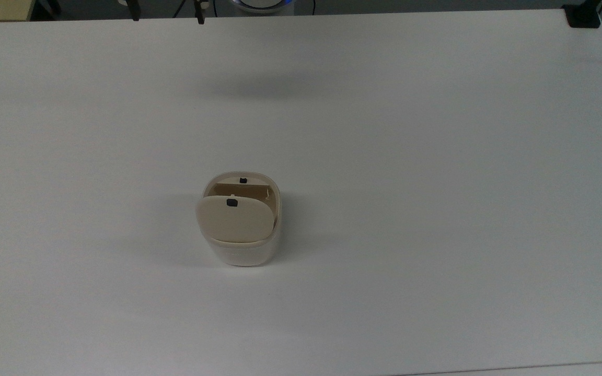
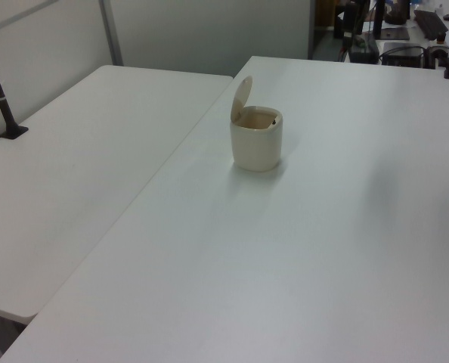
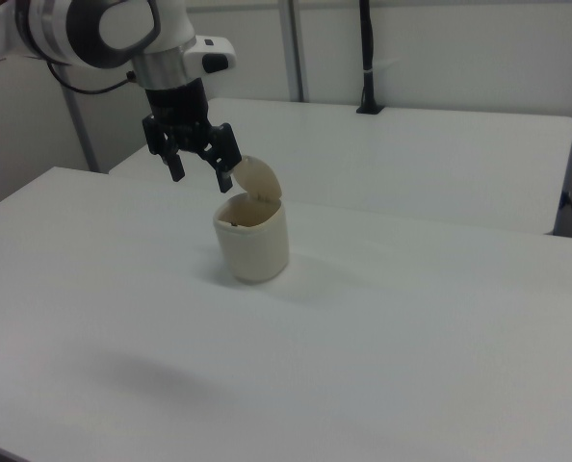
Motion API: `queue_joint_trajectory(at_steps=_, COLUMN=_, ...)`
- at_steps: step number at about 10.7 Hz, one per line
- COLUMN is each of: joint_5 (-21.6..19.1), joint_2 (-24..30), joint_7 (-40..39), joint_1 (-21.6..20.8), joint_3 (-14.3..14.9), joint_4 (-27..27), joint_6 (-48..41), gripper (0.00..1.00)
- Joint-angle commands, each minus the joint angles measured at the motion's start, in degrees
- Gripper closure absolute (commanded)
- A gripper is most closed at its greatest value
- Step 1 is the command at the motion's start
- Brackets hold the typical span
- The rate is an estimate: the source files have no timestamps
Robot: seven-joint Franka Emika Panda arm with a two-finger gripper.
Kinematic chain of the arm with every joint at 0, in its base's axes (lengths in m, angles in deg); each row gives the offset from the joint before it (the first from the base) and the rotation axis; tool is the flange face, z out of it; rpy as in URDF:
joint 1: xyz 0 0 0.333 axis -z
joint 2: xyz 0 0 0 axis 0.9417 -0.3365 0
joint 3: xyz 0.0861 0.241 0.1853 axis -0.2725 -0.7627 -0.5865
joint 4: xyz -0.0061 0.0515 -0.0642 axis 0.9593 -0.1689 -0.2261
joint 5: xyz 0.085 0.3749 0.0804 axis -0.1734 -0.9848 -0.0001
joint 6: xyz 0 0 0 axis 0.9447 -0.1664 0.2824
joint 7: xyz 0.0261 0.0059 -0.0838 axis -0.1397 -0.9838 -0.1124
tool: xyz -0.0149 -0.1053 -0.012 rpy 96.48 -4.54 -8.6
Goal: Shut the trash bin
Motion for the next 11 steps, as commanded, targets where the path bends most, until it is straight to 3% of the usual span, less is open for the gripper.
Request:
queue_joint_trajectory(at_steps=1, joint_5=-0.16, joint_2=1.19, joint_7=-1.47, joint_1=0.33, joint_3=-0.01, joint_4=-1.20, joint_6=-1.60, gripper=0.00)
queue_joint_trajectory(at_steps=11, joint_5=-1.04, joint_2=-1.44, joint_7=-2.26, joint_1=-0.29, joint_3=-0.71, joint_4=-1.11, joint_6=0.23, gripper=0.00)
